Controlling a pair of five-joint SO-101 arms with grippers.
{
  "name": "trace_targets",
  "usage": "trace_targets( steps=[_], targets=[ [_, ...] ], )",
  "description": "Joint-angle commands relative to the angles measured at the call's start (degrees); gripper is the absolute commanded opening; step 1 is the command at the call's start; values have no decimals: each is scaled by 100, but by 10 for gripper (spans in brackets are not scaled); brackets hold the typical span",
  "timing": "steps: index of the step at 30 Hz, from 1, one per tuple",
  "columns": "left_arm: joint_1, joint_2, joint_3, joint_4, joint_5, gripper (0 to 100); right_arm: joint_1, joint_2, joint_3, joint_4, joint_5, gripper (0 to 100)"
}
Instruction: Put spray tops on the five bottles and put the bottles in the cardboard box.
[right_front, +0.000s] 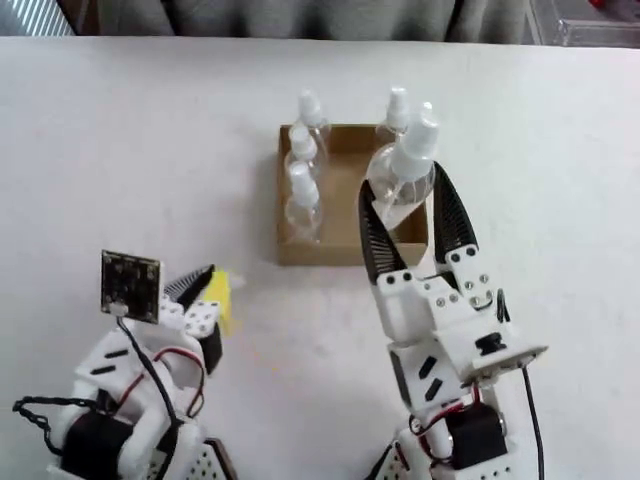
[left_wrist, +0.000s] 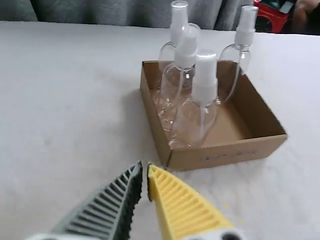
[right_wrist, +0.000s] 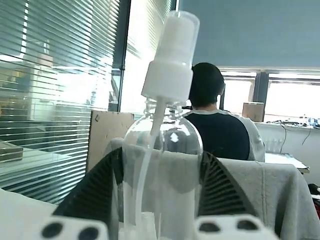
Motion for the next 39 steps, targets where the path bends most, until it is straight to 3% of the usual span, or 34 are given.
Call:
trace_targets(
  steps=[1, 6, 12, 18, 26, 39],
  targets=[
    [-549, 40, 466, -738, -580, 22, 277, 822, -413, -505, -88, 15],
    [-1095, 40, 1723, -1916, -853, 22, 734, 1736, -554, -831, -659, 15],
    [-1226, 40, 2611, -2593, -879, 22, 778, 2167, -273, -1121, -941, 15],
    [-1226, 40, 2752, -2655, -888, 22, 752, 2176, 571, -2132, -659, 15],
    [-1226, 57, 2752, -2646, -888, 22, 787, 2545, 738, -2413, -571, 15],
    [-1226, 48, 2752, -2488, -888, 22, 1235, 6774, 132, -5648, -615, 15]
  ],
)
